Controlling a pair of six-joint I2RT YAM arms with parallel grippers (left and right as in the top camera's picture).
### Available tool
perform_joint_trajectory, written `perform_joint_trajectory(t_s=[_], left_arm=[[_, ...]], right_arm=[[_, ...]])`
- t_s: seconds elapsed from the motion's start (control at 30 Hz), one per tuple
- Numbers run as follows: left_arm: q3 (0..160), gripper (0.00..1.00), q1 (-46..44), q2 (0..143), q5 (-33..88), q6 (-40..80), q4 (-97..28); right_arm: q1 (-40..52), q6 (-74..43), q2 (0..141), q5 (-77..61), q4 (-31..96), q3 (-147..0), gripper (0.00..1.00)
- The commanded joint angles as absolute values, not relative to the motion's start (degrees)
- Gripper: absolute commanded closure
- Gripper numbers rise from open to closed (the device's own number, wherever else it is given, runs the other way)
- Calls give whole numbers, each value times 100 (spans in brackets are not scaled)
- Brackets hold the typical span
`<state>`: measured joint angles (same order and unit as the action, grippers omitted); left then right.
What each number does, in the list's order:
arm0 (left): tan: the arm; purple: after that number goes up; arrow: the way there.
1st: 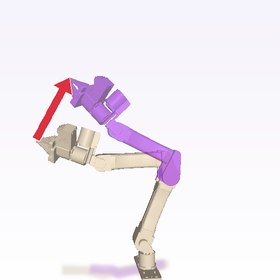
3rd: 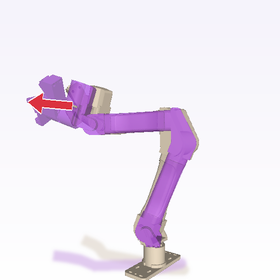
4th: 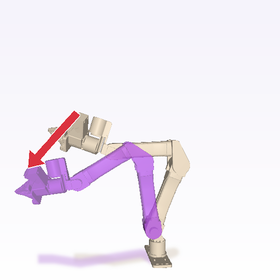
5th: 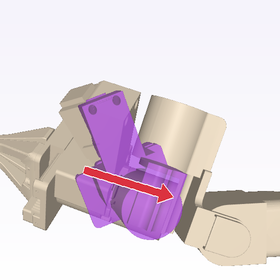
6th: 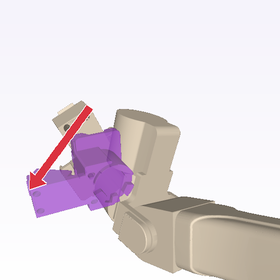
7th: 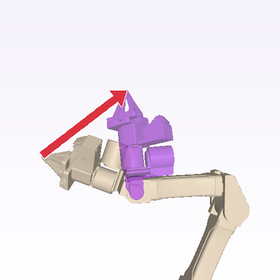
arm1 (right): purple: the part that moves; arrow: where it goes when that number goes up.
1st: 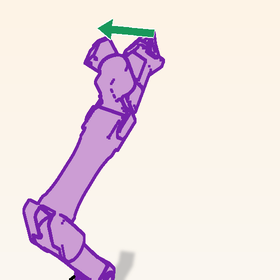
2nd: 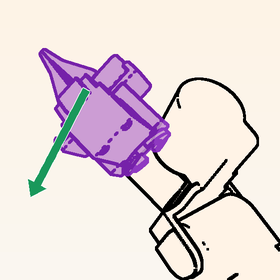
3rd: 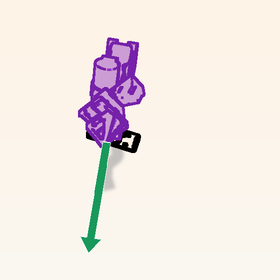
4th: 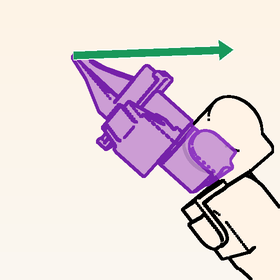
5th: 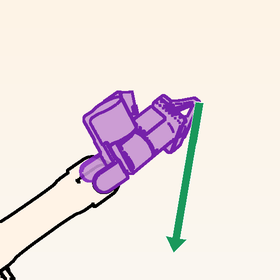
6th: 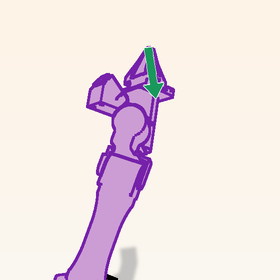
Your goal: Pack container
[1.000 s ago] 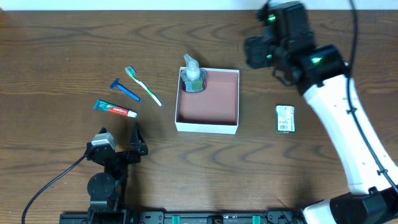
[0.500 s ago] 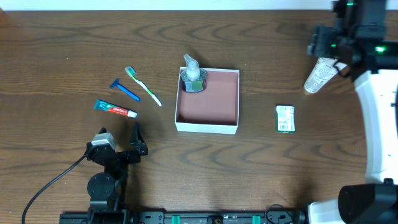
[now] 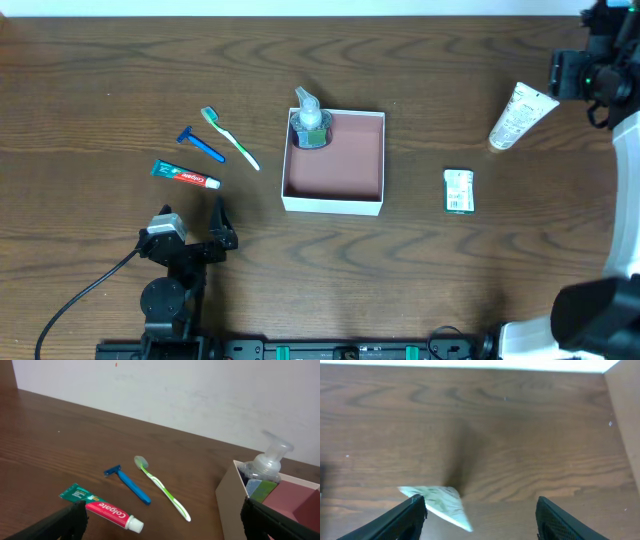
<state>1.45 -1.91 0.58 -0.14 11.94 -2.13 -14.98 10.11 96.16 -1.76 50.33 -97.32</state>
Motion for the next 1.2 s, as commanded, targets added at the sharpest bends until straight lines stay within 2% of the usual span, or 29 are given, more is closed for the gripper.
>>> perform_joint_trajectory(t_s=[0.0,0.17,0.7,0.8,0.93,1.17], left_arm=[[23,2,-167,34,-73,1140,-423],[23,2,-167,34,-73,1140,-423],[23,2,-167,34,-73,1140,-423],[23,2,-167,34,-73,1140,-423],[23,2,-167,34,-73,1140,-423],[23,2,-167,34,-73,1140,-423]], right_arm=[[-1664,1173,10055,-770,5085,-9651,31],[-1643,1448,10342,-1424,5153,-9651,32],[-1612,1509,10350,-1601,4989,-9651,31],[-1610,1122,10353,-1605,5041,-9653,31],[-1601,-27,10350,-1570,5413,-9653,30],[-1409,-1221,10350,-967,6945,-9653,27]])
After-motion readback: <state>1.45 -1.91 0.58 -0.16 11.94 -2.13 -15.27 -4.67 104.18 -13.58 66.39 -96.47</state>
